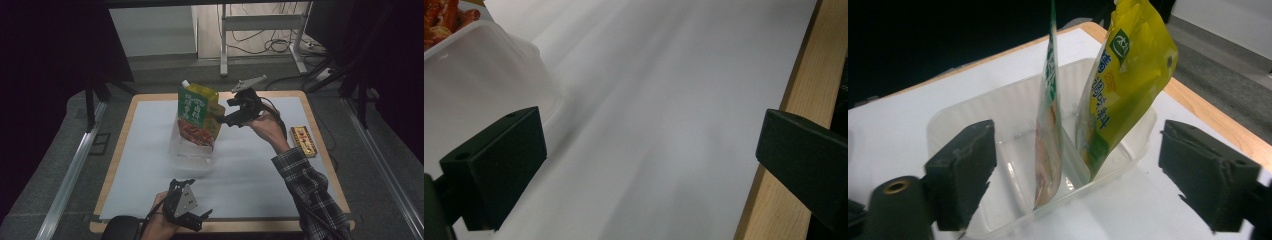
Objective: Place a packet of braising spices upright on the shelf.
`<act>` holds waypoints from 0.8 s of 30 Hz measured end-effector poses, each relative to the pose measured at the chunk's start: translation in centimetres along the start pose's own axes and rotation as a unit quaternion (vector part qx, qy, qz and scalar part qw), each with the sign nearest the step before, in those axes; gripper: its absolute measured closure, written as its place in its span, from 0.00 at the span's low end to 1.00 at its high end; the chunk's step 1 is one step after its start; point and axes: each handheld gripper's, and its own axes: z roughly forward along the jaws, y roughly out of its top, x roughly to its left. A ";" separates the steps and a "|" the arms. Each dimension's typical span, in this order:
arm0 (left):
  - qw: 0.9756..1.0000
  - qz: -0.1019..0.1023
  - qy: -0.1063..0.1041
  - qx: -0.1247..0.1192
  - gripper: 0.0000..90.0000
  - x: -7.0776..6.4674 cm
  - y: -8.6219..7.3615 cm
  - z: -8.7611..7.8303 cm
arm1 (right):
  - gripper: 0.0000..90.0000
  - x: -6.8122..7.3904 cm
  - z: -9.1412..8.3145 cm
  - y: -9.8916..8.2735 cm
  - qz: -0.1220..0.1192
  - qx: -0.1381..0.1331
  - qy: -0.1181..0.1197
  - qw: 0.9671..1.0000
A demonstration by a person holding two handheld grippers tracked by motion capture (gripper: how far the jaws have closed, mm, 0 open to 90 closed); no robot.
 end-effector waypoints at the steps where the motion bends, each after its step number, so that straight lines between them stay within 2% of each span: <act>1: 1.000 0.000 0.000 0.000 0.00 0.0 0.0 0.0 | 0.15 0.0 -0.1 -0.2 0.001 -0.001 0.001 1.000; 8: 1.000 0.001 0.000 0.001 0.00 0.0 0.0 0.1 | 0.10 0.3 -0.8 -1.5 0.000 0.003 0.006 1.000; 11: 1.000 0.002 0.000 0.001 0.00 0.0 0.0 0.1 | 0.09 0.4 -0.9 -2.0 -0.004 0.004 0.000 1.000; 17: 1.000 0.004 0.000 0.000 0.00 -0.1 0.0 0.0 | 0.05 0.6 -1.4 -3.2 0.014 -0.003 0.007 1.000; 24: 1.000 0.005 0.000 -0.002 0.00 -0.1 0.0 0.0 | 0.04 0.8 -1.9 -5.0 0.018 -0.003 -0.004 1.000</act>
